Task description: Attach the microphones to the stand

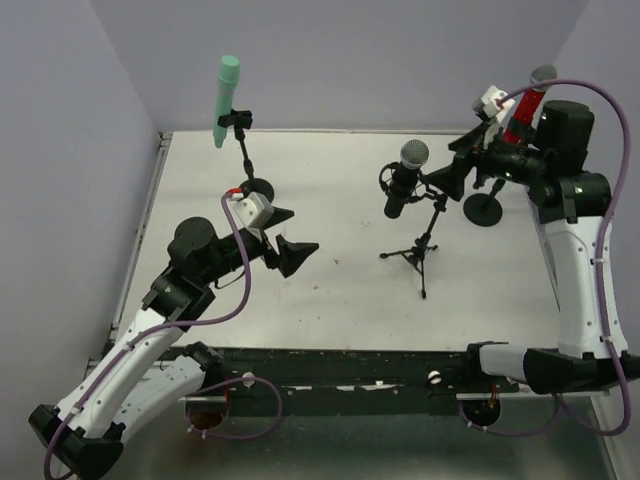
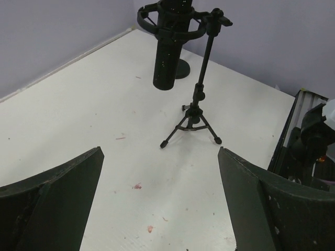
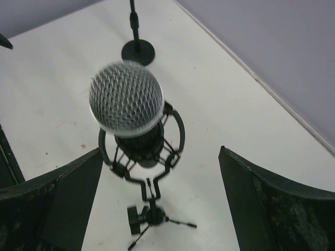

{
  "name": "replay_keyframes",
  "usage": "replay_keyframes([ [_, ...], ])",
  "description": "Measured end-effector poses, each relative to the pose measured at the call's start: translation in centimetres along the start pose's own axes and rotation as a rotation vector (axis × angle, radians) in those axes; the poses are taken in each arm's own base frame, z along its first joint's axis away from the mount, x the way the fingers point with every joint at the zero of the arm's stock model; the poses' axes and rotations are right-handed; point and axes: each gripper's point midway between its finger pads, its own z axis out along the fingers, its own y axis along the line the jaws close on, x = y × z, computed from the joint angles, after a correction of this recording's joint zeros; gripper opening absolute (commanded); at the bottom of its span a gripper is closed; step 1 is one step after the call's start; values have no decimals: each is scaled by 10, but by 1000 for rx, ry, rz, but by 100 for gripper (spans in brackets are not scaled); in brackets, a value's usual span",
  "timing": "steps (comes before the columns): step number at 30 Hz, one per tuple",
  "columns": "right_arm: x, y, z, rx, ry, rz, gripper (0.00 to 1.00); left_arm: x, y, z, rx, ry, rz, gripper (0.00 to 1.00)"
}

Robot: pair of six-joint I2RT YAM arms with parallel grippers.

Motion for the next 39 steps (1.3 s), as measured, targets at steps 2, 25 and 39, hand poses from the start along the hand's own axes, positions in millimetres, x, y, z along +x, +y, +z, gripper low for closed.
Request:
replay_keyframes([
  [2, 11, -4, -19, 51, 1, 6, 100, 8, 3, -6, -25, 10, 0, 99],
  [25, 183, 27, -24, -151, 1, 26, 80, 41, 11, -43, -128, 33, 64, 98],
  [39, 169, 13, 2, -240, -137, -26, 42, 40, 11, -44, -129, 32, 69, 98],
])
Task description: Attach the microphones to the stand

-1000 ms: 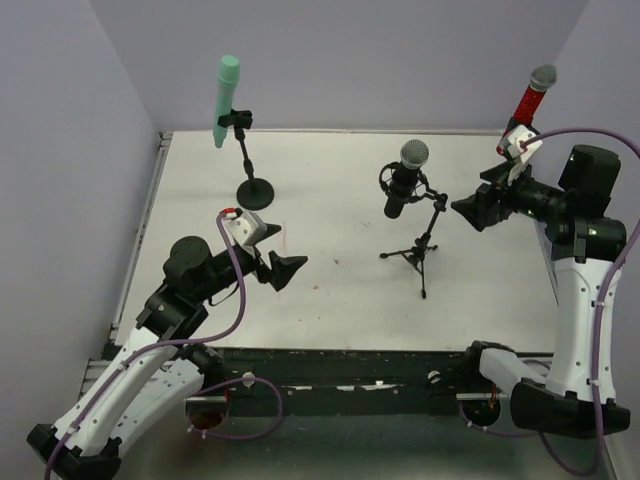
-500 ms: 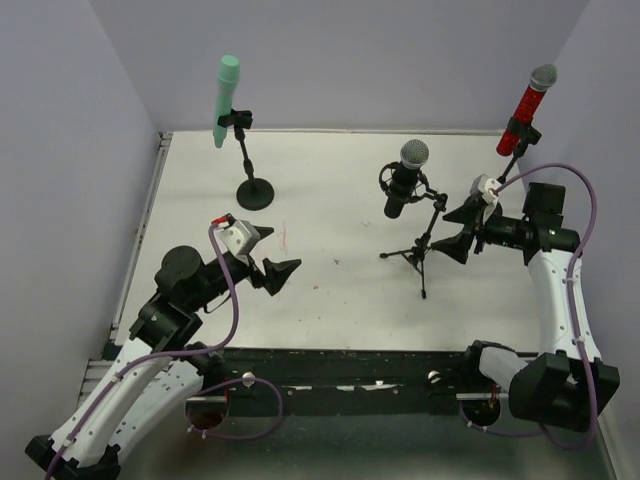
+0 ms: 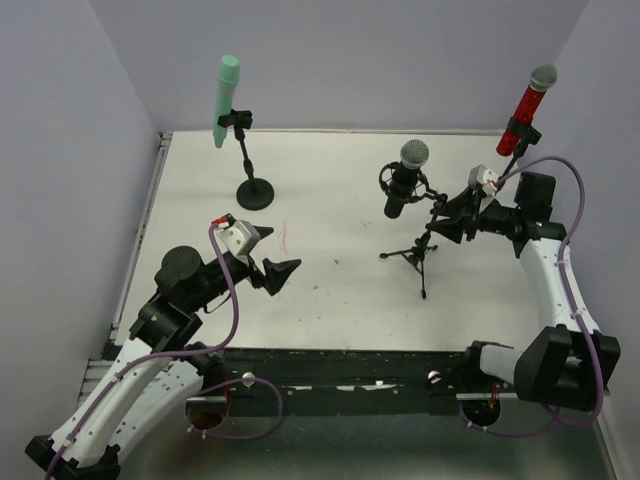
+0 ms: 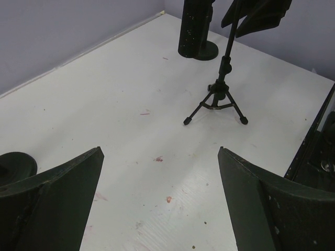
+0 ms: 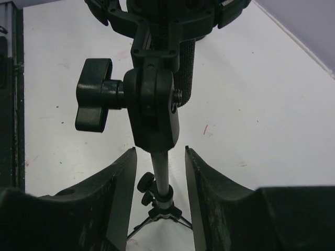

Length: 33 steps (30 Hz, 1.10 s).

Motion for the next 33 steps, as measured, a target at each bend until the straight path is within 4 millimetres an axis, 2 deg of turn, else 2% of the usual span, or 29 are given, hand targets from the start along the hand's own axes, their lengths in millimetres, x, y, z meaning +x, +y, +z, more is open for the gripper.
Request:
replay_keyframes([
  [3, 1, 3, 8, -29, -2, 0, 10, 0, 0, 0, -1, 1, 0, 98],
  [6, 0, 1, 13, -39, -3, 1, 1, 1, 1, 0, -4, 2, -1, 98],
  [11, -2, -10, 16, -16, 3, 31, 0, 1, 2, 0, -13, 3, -1, 98],
  [14, -3, -26, 20, 17, 5, 56, 0, 3, 4, 1, -19, 7, -2, 99],
  [16, -6, -44, 25, 49, 6, 63, 0, 4, 5, 1, -23, 11, -3, 98],
  [21, -24, -102, 43, 166, -13, 29, 0, 7, 8, 3, -41, 20, -5, 98],
  [26, -38, -146, 53, 283, -44, 11, 1, 11, 12, 4, -56, 31, -6, 98],
  [29, -33, -160, 56, 334, -44, 20, 6, 14, 14, 6, -63, 43, -10, 98],
  [33, -19, -168, 59, 367, -31, 41, 14, 17, 17, 7, -71, 54, -14, 99],
])
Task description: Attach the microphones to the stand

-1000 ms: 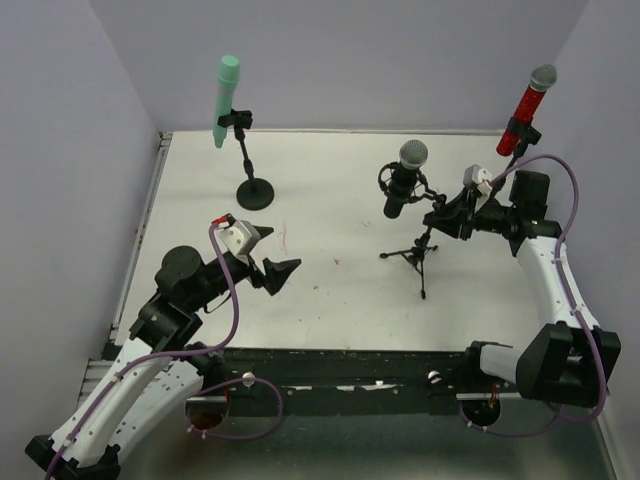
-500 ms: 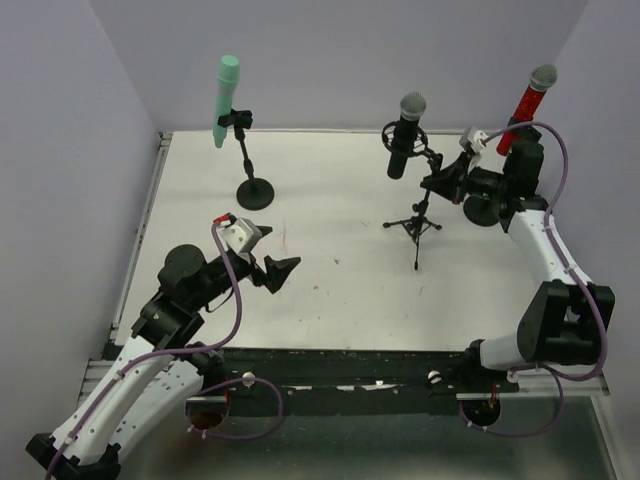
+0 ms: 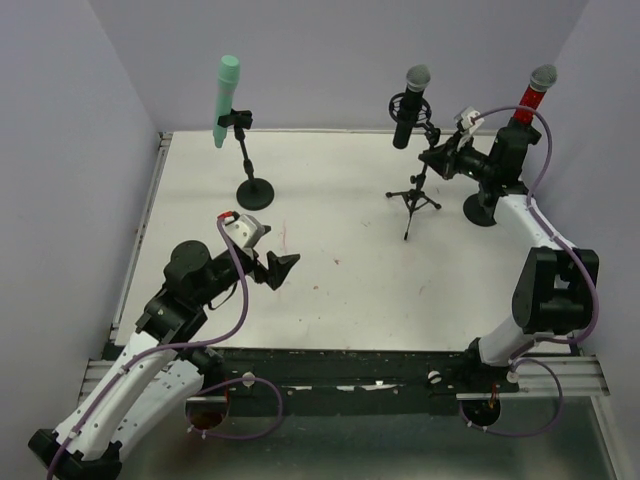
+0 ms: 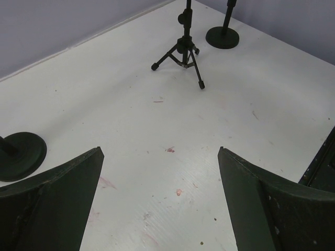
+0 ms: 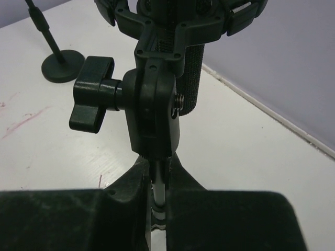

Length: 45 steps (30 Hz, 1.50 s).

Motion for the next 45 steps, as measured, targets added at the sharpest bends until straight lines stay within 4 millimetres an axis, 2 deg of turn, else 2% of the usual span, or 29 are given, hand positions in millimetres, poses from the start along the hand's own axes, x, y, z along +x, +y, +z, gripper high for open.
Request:
replay_keyframes([
  [3, 14, 1, 0, 10, 9, 7, 28, 1, 1, 0, -2, 2, -1, 99],
  [9, 19, 6, -4, 12, -1, -12, 55, 0, 1, 0, -3, 1, 0, 98],
  [11, 19, 8, -6, 13, -2, -15, 63, 0, 1, 0, -3, 0, 0, 98],
  [14, 15, 11, -9, 15, -8, -27, 82, -1, 0, -1, -3, -4, 1, 98],
  [16, 11, 13, -13, 25, -13, -33, 89, -2, 0, -1, -3, -7, 2, 98],
  [22, -4, 16, -29, 94, -11, -42, 100, -5, -1, -4, -2, -20, 3, 98],
  [26, -6, 26, -47, 141, 16, -34, 100, -6, -2, -4, 0, -23, -10, 98],
  [34, 3, 44, -100, 294, 159, 62, 100, -7, 3, -8, -28, -8, -99, 98],
  [37, 4, 62, -121, 322, 200, 120, 100, -9, 5, -12, -51, -12, -146, 98],
  [41, -2, 79, -144, 396, 199, 233, 100, -12, 8, -23, -88, -18, -175, 98],
  [45, -18, 86, -164, 492, 142, 298, 99, -19, 8, -37, -118, -49, -179, 98],
])
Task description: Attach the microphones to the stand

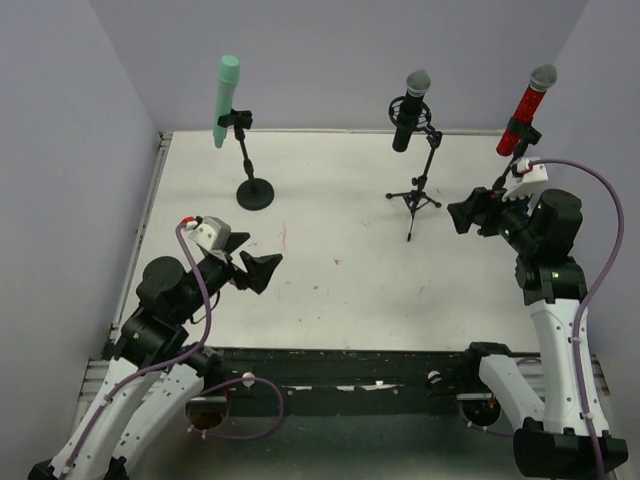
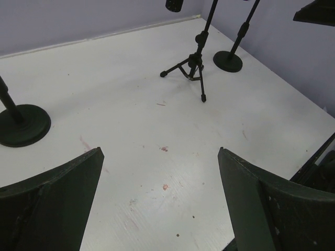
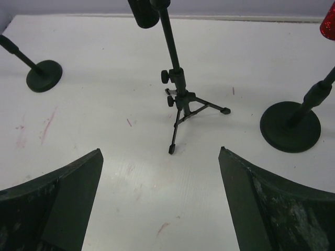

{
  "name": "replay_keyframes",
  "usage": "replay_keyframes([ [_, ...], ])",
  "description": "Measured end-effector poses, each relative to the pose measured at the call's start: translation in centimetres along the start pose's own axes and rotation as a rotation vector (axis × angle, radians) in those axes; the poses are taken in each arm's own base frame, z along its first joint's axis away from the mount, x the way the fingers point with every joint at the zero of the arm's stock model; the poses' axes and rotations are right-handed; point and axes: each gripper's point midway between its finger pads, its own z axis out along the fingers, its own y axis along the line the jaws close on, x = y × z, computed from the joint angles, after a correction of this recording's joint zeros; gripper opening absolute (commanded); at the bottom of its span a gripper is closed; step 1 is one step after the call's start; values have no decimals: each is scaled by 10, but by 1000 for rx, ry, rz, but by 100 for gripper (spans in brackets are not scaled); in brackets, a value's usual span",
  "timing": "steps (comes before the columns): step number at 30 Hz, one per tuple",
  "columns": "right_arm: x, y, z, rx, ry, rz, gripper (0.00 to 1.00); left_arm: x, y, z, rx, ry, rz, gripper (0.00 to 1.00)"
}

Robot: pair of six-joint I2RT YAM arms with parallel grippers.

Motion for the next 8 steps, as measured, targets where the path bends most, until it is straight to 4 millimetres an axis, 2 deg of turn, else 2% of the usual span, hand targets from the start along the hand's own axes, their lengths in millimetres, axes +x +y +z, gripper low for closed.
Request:
replay_keyframes([
  [3, -3, 1, -8, 27, -16, 48, 100, -1, 1, -6, -15, -5, -7, 98],
  [8, 2, 1, -8, 35, 4, 92, 100, 0, 2, -13, -30, -8, -22, 98],
])
